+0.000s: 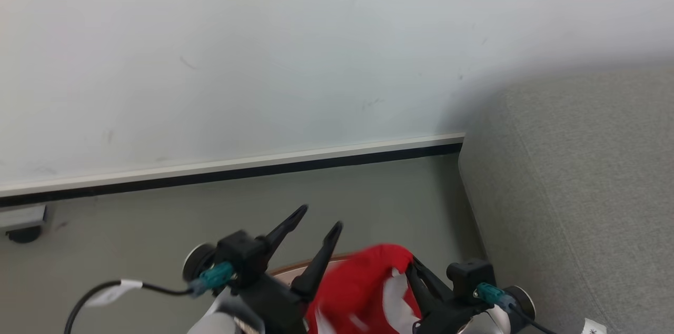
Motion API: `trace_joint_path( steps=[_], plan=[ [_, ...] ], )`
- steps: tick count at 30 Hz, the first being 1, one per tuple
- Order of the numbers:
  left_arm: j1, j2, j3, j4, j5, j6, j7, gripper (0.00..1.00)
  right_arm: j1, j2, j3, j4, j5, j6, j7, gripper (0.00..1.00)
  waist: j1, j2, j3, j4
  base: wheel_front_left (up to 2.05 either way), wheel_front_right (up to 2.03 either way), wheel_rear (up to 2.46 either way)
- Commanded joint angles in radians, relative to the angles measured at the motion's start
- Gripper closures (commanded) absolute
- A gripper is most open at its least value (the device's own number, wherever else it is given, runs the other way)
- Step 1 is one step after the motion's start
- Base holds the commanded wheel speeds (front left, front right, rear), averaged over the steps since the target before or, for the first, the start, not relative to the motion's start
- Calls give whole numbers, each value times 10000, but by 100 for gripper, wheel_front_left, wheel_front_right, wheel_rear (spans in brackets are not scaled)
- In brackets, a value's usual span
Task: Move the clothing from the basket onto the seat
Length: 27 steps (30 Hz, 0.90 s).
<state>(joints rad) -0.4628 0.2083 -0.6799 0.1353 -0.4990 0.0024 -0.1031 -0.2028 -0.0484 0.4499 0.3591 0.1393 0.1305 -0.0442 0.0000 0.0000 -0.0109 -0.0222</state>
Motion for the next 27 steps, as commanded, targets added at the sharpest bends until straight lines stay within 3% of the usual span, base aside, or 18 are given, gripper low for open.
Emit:
trace_joint_path(
  steps=[1, 7, 14, 20, 27],
  plan=[
    [318, 144, 36, 227, 185, 40, -271, 0, 145, -8, -54, -111, -147, 4, -37, 100, 0, 0, -129, -122, 0, 0, 0],
    [859, 326, 171, 863, 319, 201, -1174, 0, 358, -40, -464, -707, -423, 4, 115, 100, 0, 0, -357, -399, 0, 0, 0],
    [1454, 452, 141, 1361, 55, -88, -1406, 0, 615, -269, -893, -1687, -658, 4, 529, 100, 0, 0, -455, -935, 0, 0, 0],
    [1703, 340, 225, 1625, -211, -332, -1520, 0, 684, -628, -974, -2484, -752, 4, 972, 100, 0, 0, -380, -1734, 0, 0, 0],
    [1762, 265, 263, 1615, -249, -317, -1567, 0, 491, -832, -841, -3029, -613, 4, 1265, 100, 0, 0, -114, -2876, 0, 0, 0]
  ],
)
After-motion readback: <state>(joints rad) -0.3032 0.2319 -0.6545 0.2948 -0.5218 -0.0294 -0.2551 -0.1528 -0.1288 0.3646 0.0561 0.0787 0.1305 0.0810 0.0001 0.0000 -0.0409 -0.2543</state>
